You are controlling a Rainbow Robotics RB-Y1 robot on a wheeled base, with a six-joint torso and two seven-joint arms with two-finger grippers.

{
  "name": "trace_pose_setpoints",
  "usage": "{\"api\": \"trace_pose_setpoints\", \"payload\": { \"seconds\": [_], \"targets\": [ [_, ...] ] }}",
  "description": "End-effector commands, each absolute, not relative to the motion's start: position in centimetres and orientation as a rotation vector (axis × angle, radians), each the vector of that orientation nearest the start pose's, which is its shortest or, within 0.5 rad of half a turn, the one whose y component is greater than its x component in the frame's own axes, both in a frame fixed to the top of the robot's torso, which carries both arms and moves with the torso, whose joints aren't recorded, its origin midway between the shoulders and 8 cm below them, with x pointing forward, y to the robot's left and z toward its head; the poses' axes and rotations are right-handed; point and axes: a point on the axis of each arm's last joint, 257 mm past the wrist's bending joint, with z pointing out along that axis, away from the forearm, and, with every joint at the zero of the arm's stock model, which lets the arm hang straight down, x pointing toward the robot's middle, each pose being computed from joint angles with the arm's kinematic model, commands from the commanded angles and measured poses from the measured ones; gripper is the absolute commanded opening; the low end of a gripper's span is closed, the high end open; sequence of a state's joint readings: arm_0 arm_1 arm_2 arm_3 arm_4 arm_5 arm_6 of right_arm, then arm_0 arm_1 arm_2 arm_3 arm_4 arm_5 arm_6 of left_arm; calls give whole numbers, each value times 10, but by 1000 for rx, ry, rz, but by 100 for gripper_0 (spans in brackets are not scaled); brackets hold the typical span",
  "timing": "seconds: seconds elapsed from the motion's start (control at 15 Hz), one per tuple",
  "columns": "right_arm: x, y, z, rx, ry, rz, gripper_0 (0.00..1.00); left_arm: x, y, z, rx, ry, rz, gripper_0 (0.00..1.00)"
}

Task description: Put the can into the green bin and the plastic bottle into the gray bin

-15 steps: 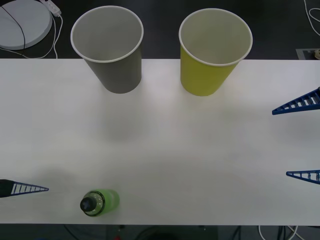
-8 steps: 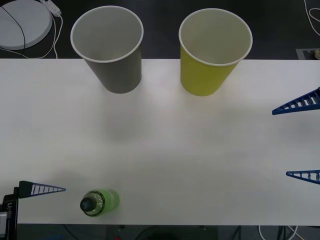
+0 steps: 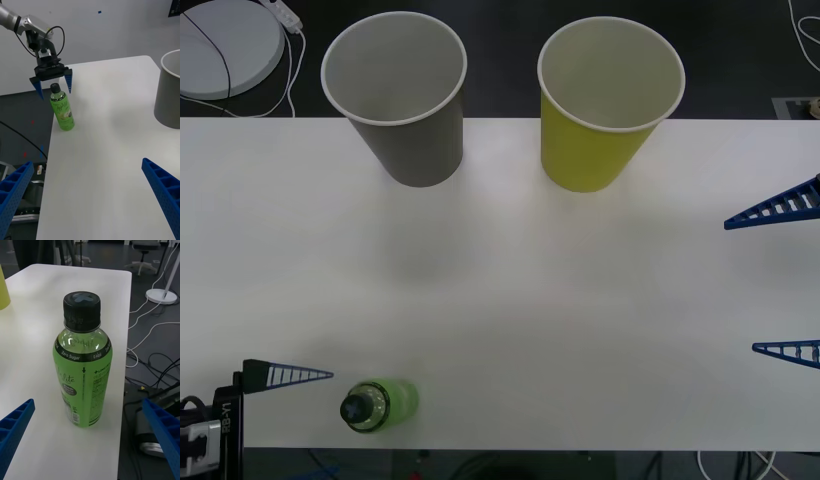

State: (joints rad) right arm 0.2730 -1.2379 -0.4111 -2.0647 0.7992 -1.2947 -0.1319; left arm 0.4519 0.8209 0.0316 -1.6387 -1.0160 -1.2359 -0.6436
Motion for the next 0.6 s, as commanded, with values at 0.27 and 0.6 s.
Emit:
{"api": "trace_pose_setpoints", "payload": {
  "seconds": [0.27, 0.6],
  "targets": [
    [277, -224, -52, -1569, 1382, 647, 100, 240, 234, -302, 1401, 1366, -533, 100],
    [277, -224, -52, -1569, 1382, 647, 100, 246, 220, -304, 1381, 1350, -537, 100]
  ]
}}
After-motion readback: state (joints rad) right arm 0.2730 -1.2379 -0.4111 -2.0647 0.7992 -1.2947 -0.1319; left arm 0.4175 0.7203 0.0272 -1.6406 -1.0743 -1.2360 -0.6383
